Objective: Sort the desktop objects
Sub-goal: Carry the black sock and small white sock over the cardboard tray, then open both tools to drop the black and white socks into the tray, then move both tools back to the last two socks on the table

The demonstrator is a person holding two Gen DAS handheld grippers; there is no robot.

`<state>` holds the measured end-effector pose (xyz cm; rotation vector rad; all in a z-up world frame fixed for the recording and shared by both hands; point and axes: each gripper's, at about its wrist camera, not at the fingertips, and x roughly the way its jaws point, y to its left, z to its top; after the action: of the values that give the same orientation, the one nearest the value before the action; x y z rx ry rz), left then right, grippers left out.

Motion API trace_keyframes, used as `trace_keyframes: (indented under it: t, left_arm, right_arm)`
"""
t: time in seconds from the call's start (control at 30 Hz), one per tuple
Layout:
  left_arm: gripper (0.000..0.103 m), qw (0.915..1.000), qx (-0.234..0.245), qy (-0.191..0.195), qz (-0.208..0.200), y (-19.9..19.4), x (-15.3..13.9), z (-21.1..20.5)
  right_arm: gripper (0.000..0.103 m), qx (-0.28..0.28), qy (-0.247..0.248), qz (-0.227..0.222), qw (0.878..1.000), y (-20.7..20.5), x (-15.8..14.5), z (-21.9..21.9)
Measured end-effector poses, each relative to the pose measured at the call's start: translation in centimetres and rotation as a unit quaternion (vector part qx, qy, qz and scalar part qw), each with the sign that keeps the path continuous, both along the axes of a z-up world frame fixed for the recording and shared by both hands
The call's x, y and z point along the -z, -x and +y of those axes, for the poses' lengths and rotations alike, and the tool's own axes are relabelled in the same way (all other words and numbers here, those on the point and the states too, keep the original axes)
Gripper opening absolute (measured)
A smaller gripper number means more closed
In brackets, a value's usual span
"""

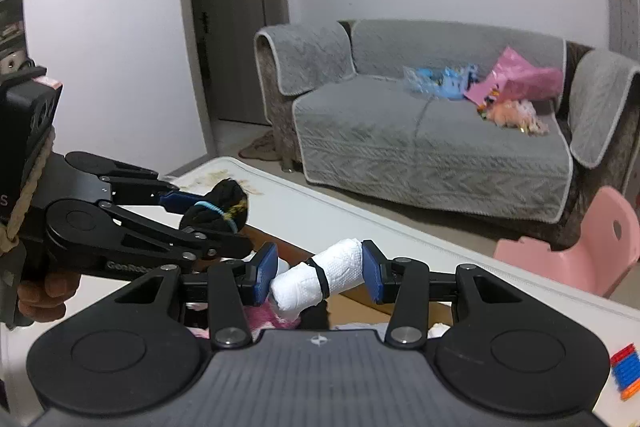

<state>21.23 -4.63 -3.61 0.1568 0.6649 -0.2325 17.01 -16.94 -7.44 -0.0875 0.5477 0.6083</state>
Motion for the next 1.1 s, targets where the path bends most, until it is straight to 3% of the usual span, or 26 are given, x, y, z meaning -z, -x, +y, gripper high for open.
trace_keyframes:
  t: [0.23, 0.57, 0.67, 0.73, 0.8, 0.9, 1.1]
  left_arm:
    - [0.053, 0.9996, 0.008, -0.011, 0.023, -2.6, 2.7, -1.6]
    - [0.057, 0.9990, 0.016, -0.012, 0.039, -3.2, 5.0, -2.6]
    - [0.063, 0.9993, 0.011, -0.009, 0.035, -3.1, 4.8, -2.5]
    - [0.078, 0.9995, -0.002, -0.007, 0.029, -3.1, 4.6, -2.3]
    - [0.085, 0.9997, -0.012, -0.001, 0.023, -3.1, 4.2, -1.8]
    - [0.085, 0.9997, -0.012, 0.011, 0.018, -2.5, 3.3, -1.4]
    - [0.088, 0.9994, 0.018, 0.009, -0.027, 3.5, 0.7, -0.4]
  right_arm:
    - [0.042, 0.031, 0.012, 0.022, 0.999, -1.3, 2.2, -0.2]
    - [0.045, 0.063, 0.016, 0.038, 0.997, -2.3, 3.6, -0.7]
    - [0.046, 0.063, 0.013, 0.037, 0.997, -2.3, 3.7, -0.7]
    - [0.047, 0.066, 0.008, 0.035, 0.997, -2.2, 3.6, -0.9]
    - [0.057, 0.071, 0.004, 0.023, 0.997, -2.1, 3.4, -1.2]
    - [0.069, 0.071, -0.004, 0.013, 0.997, -1.7, 2.8, -1.5]
    - [0.073, 0.061, -0.027, -0.024, 0.998, 2.3, 0.5, -2.8]
